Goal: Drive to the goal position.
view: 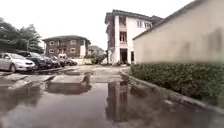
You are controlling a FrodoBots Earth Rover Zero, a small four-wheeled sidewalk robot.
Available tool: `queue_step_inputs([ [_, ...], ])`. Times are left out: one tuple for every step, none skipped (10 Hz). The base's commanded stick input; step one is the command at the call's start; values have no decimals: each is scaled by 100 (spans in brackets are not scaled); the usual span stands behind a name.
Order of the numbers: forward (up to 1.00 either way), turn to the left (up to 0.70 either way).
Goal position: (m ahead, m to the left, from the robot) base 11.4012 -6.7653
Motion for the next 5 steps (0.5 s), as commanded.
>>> queue_step_inputs([
  [70, 0],
  [70, 0],
  [0, 0],
  [0, 0],
  [0, 0],
])
